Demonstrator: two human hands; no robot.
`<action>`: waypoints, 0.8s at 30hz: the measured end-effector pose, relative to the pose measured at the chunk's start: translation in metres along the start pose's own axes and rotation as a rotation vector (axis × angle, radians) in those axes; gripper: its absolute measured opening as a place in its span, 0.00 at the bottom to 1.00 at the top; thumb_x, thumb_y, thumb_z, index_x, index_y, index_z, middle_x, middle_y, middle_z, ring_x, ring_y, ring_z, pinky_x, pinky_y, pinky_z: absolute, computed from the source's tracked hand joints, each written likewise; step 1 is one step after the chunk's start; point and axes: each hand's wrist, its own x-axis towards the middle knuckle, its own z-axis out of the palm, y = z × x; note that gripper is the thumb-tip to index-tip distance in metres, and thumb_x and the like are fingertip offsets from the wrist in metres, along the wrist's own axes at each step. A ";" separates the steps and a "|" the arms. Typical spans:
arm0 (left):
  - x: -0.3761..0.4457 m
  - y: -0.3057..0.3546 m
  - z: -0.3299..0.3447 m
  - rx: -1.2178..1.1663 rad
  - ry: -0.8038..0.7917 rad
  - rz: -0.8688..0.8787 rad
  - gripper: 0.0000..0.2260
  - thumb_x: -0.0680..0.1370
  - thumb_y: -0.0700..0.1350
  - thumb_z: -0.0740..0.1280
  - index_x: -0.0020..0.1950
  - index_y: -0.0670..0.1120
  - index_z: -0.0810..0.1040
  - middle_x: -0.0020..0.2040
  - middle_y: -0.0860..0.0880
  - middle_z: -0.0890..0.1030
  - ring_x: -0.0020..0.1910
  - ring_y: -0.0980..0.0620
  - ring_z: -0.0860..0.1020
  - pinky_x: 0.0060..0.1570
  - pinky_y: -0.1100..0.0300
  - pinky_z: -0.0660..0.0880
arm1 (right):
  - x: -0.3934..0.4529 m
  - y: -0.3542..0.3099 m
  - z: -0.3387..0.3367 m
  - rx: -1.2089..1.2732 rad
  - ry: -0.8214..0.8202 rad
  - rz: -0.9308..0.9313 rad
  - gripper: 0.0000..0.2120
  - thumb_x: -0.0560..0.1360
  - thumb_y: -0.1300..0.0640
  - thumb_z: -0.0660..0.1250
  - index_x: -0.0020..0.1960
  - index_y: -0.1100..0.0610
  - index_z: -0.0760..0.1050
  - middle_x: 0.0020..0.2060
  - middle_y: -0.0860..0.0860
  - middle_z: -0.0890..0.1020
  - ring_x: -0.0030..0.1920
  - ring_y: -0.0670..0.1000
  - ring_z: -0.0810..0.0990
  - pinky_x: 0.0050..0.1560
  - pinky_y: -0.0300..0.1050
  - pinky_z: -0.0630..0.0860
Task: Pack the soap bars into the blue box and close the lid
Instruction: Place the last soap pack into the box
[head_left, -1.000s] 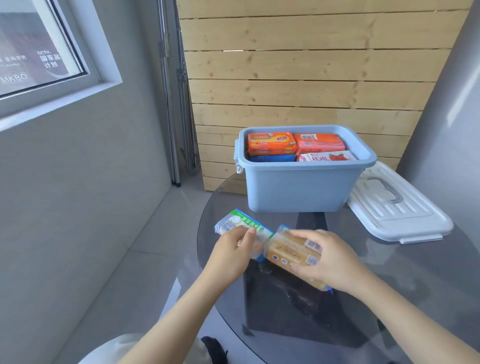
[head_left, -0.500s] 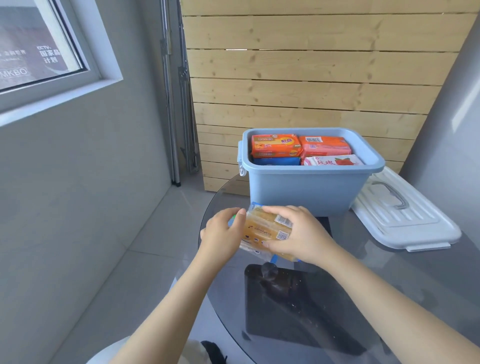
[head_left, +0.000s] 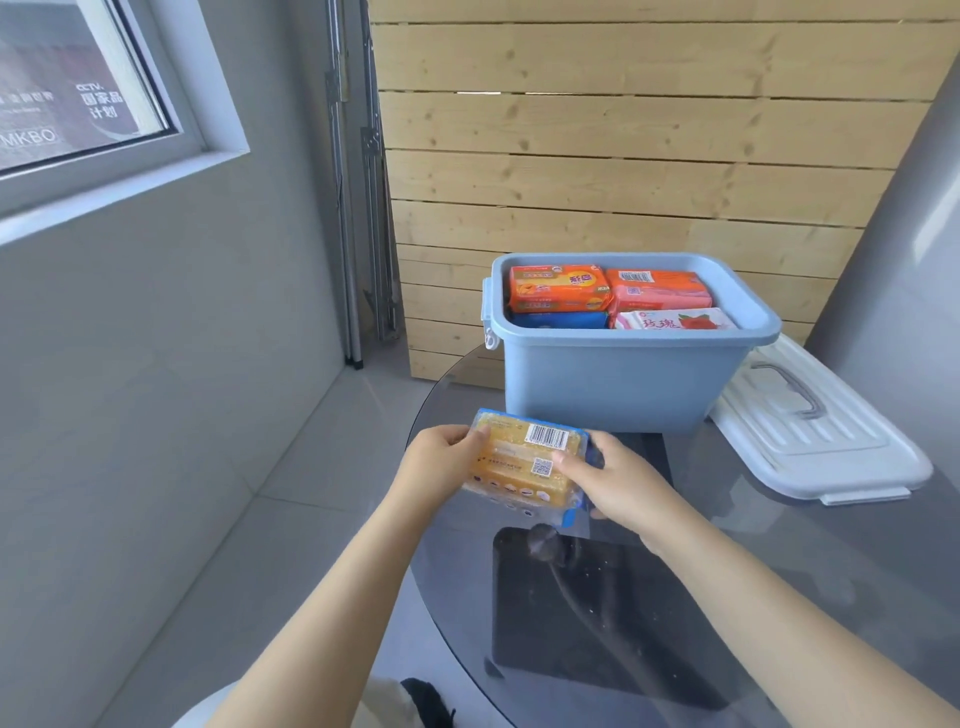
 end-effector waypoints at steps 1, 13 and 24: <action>-0.001 0.001 0.000 -0.007 -0.014 -0.007 0.12 0.76 0.52 0.63 0.41 0.49 0.84 0.43 0.45 0.86 0.43 0.49 0.82 0.50 0.54 0.77 | -0.003 0.001 -0.002 0.083 -0.016 0.032 0.16 0.76 0.47 0.62 0.62 0.48 0.70 0.53 0.43 0.81 0.51 0.47 0.81 0.53 0.49 0.79; -0.054 0.065 0.005 0.001 0.095 0.204 0.10 0.72 0.57 0.69 0.40 0.53 0.86 0.34 0.50 0.86 0.39 0.44 0.84 0.45 0.45 0.81 | -0.035 -0.026 -0.063 0.234 0.074 -0.083 0.11 0.77 0.49 0.63 0.58 0.44 0.76 0.50 0.44 0.83 0.49 0.46 0.82 0.53 0.50 0.78; 0.002 0.162 -0.007 -0.004 0.096 0.335 0.20 0.73 0.55 0.68 0.43 0.36 0.81 0.44 0.33 0.83 0.40 0.40 0.84 0.50 0.36 0.78 | 0.017 -0.095 -0.128 0.284 0.208 -0.234 0.11 0.77 0.50 0.62 0.57 0.50 0.77 0.48 0.48 0.82 0.42 0.49 0.78 0.45 0.44 0.74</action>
